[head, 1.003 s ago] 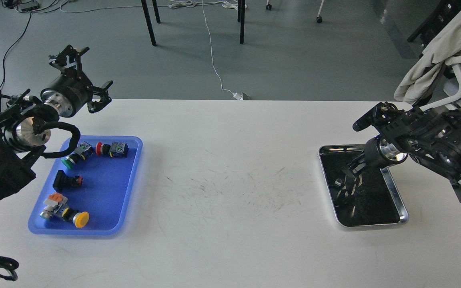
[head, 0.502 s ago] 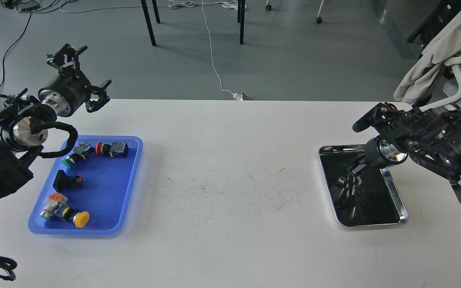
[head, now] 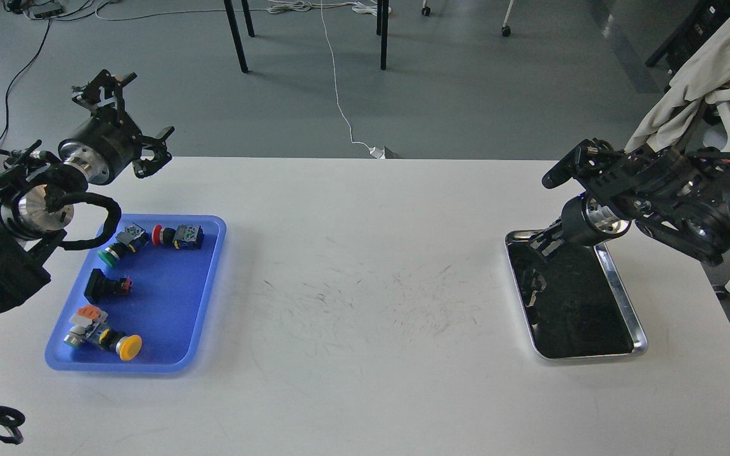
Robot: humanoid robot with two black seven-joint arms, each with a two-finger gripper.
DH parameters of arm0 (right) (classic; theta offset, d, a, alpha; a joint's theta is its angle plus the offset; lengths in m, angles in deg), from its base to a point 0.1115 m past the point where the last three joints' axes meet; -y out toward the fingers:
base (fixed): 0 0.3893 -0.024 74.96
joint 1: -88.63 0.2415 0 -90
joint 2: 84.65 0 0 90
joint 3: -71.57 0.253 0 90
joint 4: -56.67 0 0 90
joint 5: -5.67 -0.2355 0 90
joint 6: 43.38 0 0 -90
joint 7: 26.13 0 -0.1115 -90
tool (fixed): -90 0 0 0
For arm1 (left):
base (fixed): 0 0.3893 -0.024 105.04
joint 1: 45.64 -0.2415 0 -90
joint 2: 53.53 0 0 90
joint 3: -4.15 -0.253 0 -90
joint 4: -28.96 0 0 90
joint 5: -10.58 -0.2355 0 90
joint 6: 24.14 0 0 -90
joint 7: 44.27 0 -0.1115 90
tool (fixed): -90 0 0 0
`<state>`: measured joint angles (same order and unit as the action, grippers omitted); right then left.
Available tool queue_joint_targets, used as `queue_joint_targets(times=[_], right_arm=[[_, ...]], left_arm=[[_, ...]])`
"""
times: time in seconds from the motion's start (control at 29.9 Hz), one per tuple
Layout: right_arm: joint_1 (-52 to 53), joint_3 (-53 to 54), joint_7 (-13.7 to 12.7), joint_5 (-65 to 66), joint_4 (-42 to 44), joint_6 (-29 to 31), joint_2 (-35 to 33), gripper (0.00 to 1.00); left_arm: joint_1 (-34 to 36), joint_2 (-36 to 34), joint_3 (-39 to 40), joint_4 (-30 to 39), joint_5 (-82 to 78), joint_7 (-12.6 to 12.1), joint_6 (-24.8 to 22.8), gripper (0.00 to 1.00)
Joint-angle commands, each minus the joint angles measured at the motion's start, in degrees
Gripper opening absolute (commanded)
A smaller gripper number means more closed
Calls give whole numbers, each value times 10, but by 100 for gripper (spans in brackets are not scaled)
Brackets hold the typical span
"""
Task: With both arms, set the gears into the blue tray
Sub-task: 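Lift the black part and carry it toward the table centre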
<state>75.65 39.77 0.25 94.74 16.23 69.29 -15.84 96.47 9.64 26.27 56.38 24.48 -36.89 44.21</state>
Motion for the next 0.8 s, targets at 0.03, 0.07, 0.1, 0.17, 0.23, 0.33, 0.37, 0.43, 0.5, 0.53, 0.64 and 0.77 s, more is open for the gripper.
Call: queue_joint_targets(times=[0.03, 0.07, 0.1, 0.17, 0.23, 0.33, 0.37, 0.43, 0.5, 0.53, 0.64, 0.77], right_arm=[[30, 2, 0, 0, -7, -11, 8, 1], [37, 7, 0, -3, -8, -17, 16, 1], [41, 10, 0, -2, -7, -23, 24, 1], [45, 17, -1, -1, -7, -35, 39, 1], [48, 28, -2, -1, -8, -54, 53, 1], [48, 33, -4, -1, -7, -91, 87, 1], [48, 33, -4, 0, -5, -103, 95, 1], [47, 35, -5, -1, -5, -132, 112, 1], [47, 36, -2, -1, -8, -178, 126, 1], [46, 37, -1, -2, -9, -197, 134, 1], [45, 42, 0, -5, -10, -227, 159, 1], [36, 75, 1, -6, -16, -258, 182, 1]], left_arm=[[0, -2, 0, 0, 0, 0, 0, 100], [0, -2, 0, 0, 0, 0, -1, 100], [0, -5, 0, 0, 0, 0, -1, 100], [0, -13, 0, 1, 0, 0, -1, 100], [0, -20, 0, 3, 0, 0, -1, 100], [0, -39, 0, 16, 0, 0, -1, 100], [0, -45, 0, 22, 0, 0, -1, 100], [0, -55, 0, 30, 0, 0, -1, 100], [0, -63, 0, 31, 0, 0, -2, 100], [0, -66, 0, 31, 0, 0, -2, 100], [0, -74, 0, 33, 0, 0, -8, 100], [0, -85, 0, 34, 0, -1, -13, 100]])
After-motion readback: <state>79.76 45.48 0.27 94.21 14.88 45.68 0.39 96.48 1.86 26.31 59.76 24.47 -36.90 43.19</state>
